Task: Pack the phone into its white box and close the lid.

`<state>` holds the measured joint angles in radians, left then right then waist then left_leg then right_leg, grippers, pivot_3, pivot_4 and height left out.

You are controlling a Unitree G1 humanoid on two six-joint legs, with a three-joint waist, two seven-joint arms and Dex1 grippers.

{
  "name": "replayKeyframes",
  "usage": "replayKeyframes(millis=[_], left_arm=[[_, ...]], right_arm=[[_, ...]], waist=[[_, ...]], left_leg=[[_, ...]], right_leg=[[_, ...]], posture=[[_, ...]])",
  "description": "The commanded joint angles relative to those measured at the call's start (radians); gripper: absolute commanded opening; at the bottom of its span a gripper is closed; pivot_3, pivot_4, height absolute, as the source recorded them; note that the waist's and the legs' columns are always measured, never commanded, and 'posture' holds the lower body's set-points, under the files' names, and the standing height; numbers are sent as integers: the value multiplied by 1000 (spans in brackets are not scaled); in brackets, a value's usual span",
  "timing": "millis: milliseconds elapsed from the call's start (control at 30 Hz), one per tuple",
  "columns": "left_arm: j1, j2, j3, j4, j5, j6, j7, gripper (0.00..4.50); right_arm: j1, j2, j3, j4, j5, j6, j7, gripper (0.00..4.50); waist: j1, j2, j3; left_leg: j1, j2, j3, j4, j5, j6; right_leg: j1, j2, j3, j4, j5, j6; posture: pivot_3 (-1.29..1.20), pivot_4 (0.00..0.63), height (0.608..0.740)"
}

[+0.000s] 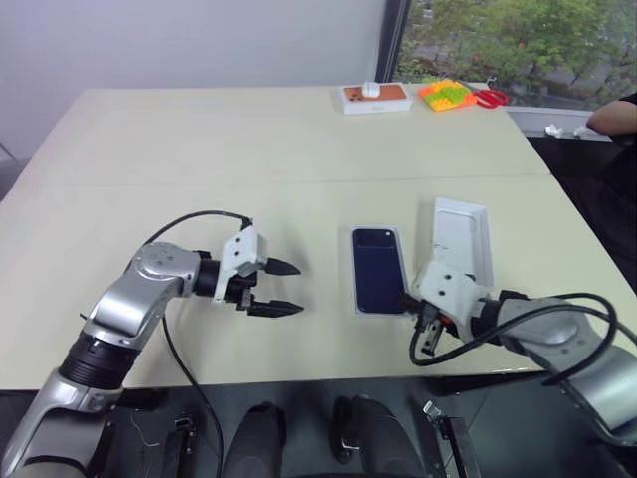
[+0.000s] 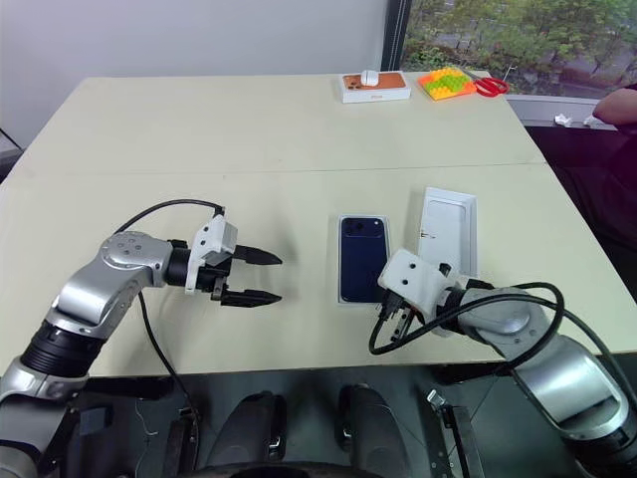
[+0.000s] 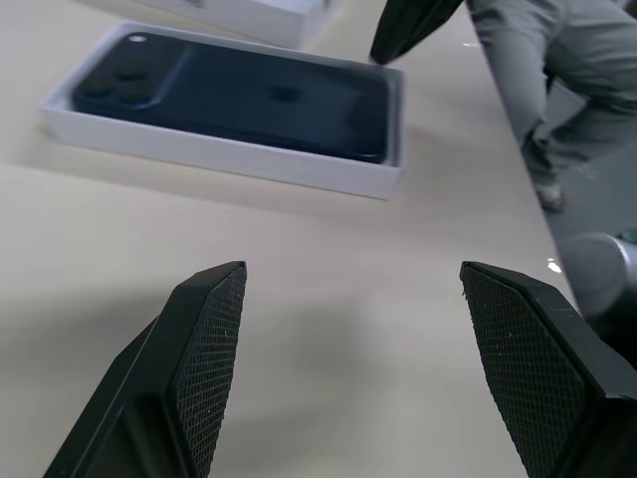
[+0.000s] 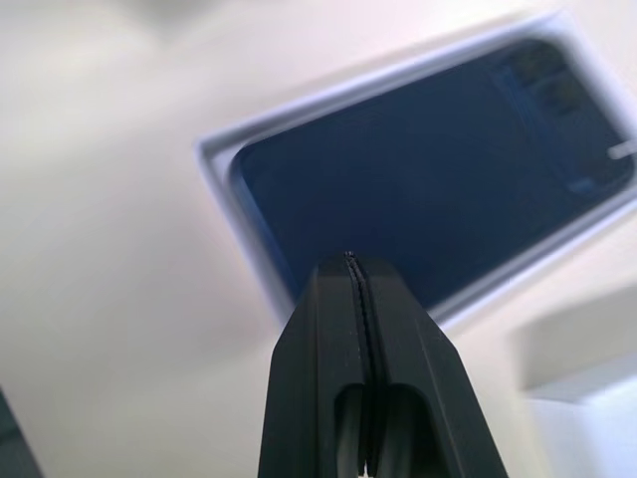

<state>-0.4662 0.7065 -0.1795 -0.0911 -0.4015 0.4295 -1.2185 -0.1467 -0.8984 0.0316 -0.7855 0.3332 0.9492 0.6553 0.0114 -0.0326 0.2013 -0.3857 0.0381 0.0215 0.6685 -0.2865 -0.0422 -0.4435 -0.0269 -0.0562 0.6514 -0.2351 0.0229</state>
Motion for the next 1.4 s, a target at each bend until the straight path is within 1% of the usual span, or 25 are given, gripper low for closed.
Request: replayKeyframes(millis=[33, 200, 367, 467, 500, 533, 600, 667, 700, 800, 900, 967, 1000, 1133, 1300, 1400], left_arm=[[-19, -9, 55, 10, -5, -47, 11, 3605], [-19, -35, 63, 39, 11, -106, 22, 3605], [-39, -51, 52, 77, 43, -140, 34, 3605], [-49, -61, 50, 88, 48, -148, 33, 3605], [-50, -65, 49, 88, 48, -149, 30, 3635], [-51, -68, 48, 87, 47, -149, 28, 3635], [-52, -77, 46, 85, 47, -150, 28, 3635], [-54, -89, 38, 86, 52, -161, 25, 3635], [-54, -96, 32, 87, 58, -168, 24, 3635], [-55, -103, 20, 90, 72, -181, 12, 3635], [-59, -102, 3, 102, 91, -215, -7, 3635], [-64, -107, -6, 112, 96, -233, -22, 3635], [-67, -110, -9, 118, 96, -239, -30, 3635], [-87, -135, -26, 136, 97, -252, -55, 3635], [-95, -153, -36, 160, 102, -265, -63, 3635], [-91, -159, -38, 161, 105, -270, -65, 3635]], right_arm=[[-24, -11, -93, -32, 38, 18, 12, 0], [-15, -7, -143, -11, 49, 53, -10, 0], [-8, -14, -153, 16, 38, 77, -35, 0], [-17, 0, -165, 36, 51, 109, -48, 0], [-26, 10, -173, 47, 59, 130, -56, 525], [-36, 21, -183, 59, 67, 154, -65, 843], [-58, 34, -191, 79, 66, 190, -89, 1751], [-115, 88, -213, 126, 48, 266, -160, 2790], [-146, 116, -224, 149, 45, 307, -191, 3225], [-222, 195, -258, 189, 37, 424, -262, 3225], [-319, 295, -291, 249, 13, 578, -336, 3225], [-373, 348, -294, 277, -8, 645, -376, 3225], [-393, 370, -295, 292, -18, 660, -396, 3225], [-512, 459, -316, 467, -80, 665, -526, 3225], [-635, 498, -352, 647, -85, 665, -601, 3225], [-672, 507, -360, 725, -64, 665, -628, 3225]], waist=[[1, 0, 0], [1, 0, 0], [1, 0, 0], [0, 0, 0], [1, 0, 0], [0, 0, 0], [0, 0, 0], [-2, 0, 0], [-3, 0, -1], [-1, 0, -1], [-3, 0, -1], [-4, 1, -1], [-4, 1, -1], [-7, 1, -1], [-9, 1, -1], [-11, 1, -1]], left_leg=[[0, 0, 0, 0, 0, 0], [0, 0, 0, 0, 0, 0], [1, 0, 0, 0, 0, 0], [1, 0, 0, 0, 0, 0], [1, 0, 0, 0, 0, 0], [1, 0, 0, 0, 0, 0], [1, 0, 0, 0, 0, 0], [1, 0, 0, 1, 0, 0], [1, 0, 1, 1, 0, 0], [2, 0, 1, 1, 0, 0], [2, 1, 0, 1, 0, 0], [2, 1, 1, 0, 0, 0], [2, 1, 1, 0, 0, 0], [2, 0, 2, 1, 0, 0], [2, 0, 2, 0, 1, 1], [2, 1, 1, -1, 1, 1]], right_leg=[[0, 0, 0, 0, 0, 0], [0, 0, 0, 0, 2, -3], [0, 0, 0, 1, 2, -3], [0, 0, 0, 1, 2, -3], [0, 0, 0, 1, 2, -3], [0, 0, 0, 1, 2, -3], [1, 0, 0, 1, 2, -3], [1, 0, 1, 2, 2, -3], [1, 0, 1, 2, 2, -3], [1, 0, 1, 3, 2, -4], [1, 1, 1, 3, 3, -4], [1, 1, 1, 4, 3, -4], [1, 1, 1, 4, 3, -5], [0, 0, 2, 4, 3, -5], [0, 0, 2, 4, 3, -5], [0, 0, 2, 4, 3, -5]], posture=[[0, 150, 740], [0, 150, 740], [0, 150, 740], [0, 150, 740], [0, 150, 740], [0, 150, 740], [0, 150, 740], [0, 150, 740], [0, 150, 740], [0, 150, 740], [0, 150, 740], [0, 150, 740], [0, 150, 740], [0, 150, 740], [0, 150, 740], [0, 150, 740]])
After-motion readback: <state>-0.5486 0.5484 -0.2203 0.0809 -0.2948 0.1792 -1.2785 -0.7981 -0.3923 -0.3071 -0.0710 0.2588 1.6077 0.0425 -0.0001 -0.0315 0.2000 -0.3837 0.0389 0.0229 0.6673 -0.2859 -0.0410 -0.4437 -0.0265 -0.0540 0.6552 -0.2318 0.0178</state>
